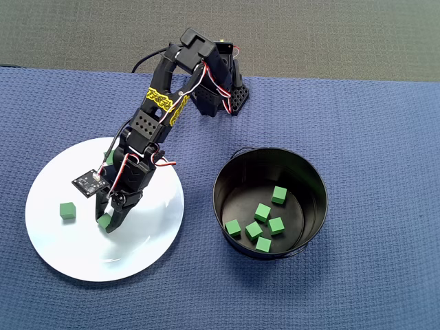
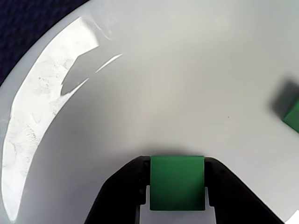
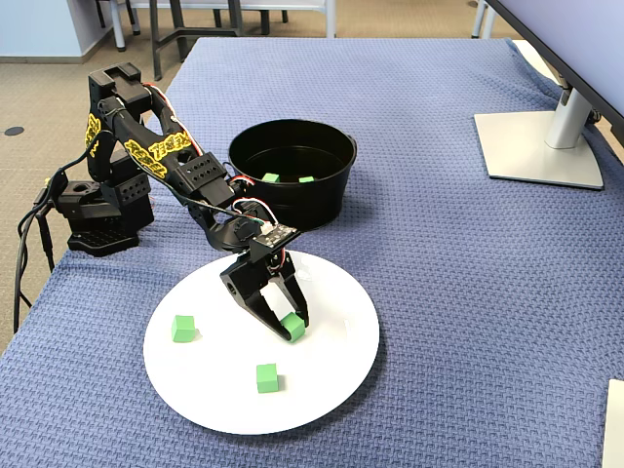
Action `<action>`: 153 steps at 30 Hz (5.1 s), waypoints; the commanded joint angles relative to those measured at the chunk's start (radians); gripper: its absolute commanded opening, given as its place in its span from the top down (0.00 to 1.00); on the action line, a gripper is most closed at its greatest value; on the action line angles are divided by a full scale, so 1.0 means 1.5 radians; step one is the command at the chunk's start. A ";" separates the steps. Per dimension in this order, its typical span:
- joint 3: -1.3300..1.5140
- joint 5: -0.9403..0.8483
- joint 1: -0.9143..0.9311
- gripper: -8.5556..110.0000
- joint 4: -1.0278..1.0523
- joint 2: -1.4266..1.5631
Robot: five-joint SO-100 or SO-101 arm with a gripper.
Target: Pick up the green cubes from the white plate and place them in the black recipient
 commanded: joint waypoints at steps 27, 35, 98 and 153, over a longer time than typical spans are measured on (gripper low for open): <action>-0.055 0.163 -0.052 0.93 0.421 0.490; -0.112 0.349 -0.304 0.93 0.605 0.613; -0.030 -0.107 0.151 0.74 0.027 0.114; -0.150 -0.075 0.155 0.80 -0.049 -0.094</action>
